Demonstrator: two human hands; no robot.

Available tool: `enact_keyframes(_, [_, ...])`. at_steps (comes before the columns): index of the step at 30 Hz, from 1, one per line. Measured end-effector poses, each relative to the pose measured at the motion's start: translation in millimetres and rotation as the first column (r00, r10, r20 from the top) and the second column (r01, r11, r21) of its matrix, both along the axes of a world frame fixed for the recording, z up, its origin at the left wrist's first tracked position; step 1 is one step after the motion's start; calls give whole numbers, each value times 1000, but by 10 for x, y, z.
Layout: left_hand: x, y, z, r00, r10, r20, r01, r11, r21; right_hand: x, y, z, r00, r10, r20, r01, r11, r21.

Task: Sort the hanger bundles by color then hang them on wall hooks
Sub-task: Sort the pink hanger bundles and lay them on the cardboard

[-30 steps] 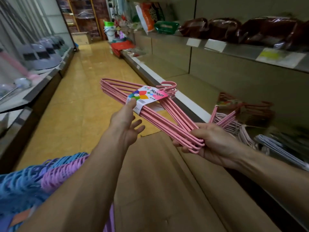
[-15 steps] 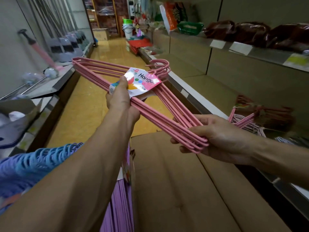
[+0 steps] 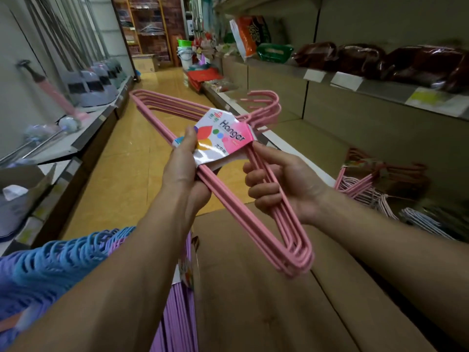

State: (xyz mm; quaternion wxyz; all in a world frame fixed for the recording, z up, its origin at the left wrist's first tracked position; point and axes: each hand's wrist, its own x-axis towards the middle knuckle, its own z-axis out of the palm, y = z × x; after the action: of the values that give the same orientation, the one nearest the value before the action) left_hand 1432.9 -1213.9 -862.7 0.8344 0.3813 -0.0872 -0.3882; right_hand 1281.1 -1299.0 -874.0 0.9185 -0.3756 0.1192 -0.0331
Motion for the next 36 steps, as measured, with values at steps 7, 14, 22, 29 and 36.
enact_keyframes(7, [-69, 27, -35, 984, -106, 143, 68, 967, 246, 84, 64, 23, 988, -143, -65, 145, 989, 25])
enact_keyframes(14, [142, 163, -91, 937, -19, 348, -171, 845, 506, -57, 19, -54, 986, -152, -67, 140, 977, -159])
enact_keyframes(22, [191, 227, -52, 743, -71, 665, -346, 811, 473, -118, 146, -192, 935, -277, -220, 89, 787, -611])
enact_keyframes(29, [-178, 94, 60, 616, -278, 737, -148, 878, 455, -42, 314, -290, 906, -311, -288, 10, 695, -719])
enact_keyframes(36, [-198, 49, 20, 609, -304, 732, -165, 854, 493, -91, 412, -435, 914, -248, -322, -98, 634, -767])
